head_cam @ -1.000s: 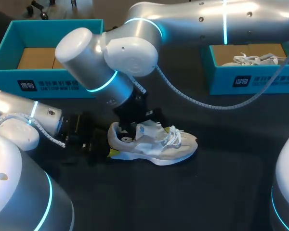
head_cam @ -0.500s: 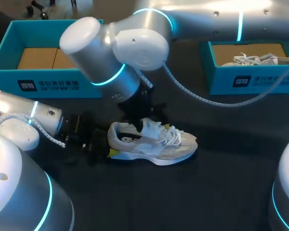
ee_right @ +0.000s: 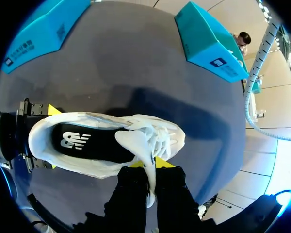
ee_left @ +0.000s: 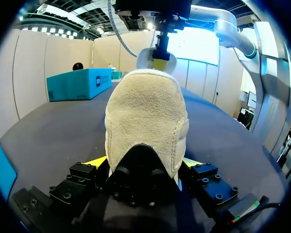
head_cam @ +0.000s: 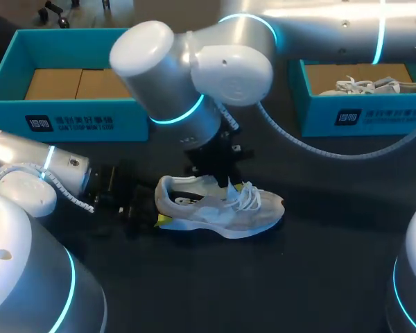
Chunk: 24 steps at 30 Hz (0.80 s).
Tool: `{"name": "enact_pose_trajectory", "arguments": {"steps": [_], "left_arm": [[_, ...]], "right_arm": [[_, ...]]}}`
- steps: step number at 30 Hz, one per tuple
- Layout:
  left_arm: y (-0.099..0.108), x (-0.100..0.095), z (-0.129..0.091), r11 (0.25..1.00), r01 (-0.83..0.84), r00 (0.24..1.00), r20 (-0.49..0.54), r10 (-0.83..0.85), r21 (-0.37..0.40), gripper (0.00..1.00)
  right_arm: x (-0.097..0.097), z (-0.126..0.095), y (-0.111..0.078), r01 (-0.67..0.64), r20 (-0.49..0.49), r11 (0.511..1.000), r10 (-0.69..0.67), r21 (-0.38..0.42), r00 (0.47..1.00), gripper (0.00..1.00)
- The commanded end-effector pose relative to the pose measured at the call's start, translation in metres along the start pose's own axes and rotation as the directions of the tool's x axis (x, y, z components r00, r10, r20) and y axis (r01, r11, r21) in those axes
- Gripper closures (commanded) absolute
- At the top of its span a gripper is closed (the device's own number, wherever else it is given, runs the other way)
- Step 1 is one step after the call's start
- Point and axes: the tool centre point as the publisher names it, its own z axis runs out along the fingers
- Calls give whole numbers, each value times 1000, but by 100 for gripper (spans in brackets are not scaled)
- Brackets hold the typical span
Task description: Take the shoe out of the shoebox, open the shoe tongue, remove and reinsert the insole, then place the shoe into the shoebox
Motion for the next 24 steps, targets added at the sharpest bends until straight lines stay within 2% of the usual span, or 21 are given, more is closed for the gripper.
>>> {"name": "enact_pose_trajectory", "arguments": {"steps": [1,17,18,21,24], "left_arm": [[0,0,-1,1000,0,1000,-1,0,-2,100],[0,0,-1,1000,0,1000,-1,0,-2,100],[0,0,-1,1000,0,1000,-1,0,-2,100],[0,0,-1,1000,0,1000,-1,0,-2,100],[0,0,-1,1000,0,1000,-1,0,-2,100]], "right_arm": [[-10,5,-9,-289,-42,957,289,-6,956,100],[-28,36,-15,-358,-32,934,358,9,933,100],[-29,38,-14,-358,-32,934,358,9,933,98],[-31,45,-13,-359,-32,933,360,10,933,80],[-32,51,-12,-364,-35,931,364,15,931,73]]}}
